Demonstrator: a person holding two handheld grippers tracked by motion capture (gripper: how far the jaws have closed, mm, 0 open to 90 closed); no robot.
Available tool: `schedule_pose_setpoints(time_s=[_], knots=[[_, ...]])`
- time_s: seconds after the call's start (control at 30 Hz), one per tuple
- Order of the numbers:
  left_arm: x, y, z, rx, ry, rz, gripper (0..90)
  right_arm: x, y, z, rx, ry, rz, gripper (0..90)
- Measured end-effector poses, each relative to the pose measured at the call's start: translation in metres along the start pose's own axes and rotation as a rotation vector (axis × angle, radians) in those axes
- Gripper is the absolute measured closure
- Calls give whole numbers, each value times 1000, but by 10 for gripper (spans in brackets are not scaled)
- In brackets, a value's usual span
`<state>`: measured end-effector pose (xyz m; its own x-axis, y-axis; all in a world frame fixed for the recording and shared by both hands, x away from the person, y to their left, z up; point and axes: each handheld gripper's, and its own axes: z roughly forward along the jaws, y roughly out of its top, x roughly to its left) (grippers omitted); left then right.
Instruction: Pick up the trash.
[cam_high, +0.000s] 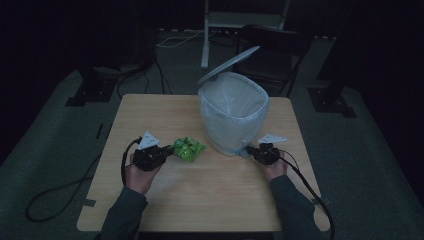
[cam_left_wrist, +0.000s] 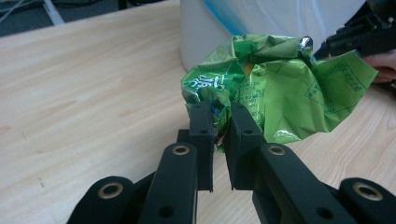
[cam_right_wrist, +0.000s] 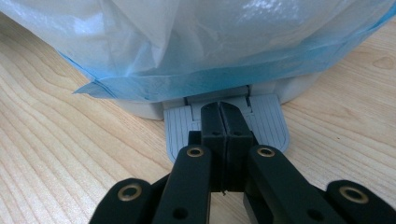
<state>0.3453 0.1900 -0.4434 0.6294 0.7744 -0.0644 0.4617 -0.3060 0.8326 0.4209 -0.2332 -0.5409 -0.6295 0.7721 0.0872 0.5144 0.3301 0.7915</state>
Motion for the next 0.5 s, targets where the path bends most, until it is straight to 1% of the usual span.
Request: schedule_pose_setpoints(time_s=[0.1,0.5], knots=[[1,5,-2,-8,1,-1,828,0,0,0,1,-1,-4,894],[1,22,-4,-16,-3,23,829,-1,0,0,2,5,0,895]])
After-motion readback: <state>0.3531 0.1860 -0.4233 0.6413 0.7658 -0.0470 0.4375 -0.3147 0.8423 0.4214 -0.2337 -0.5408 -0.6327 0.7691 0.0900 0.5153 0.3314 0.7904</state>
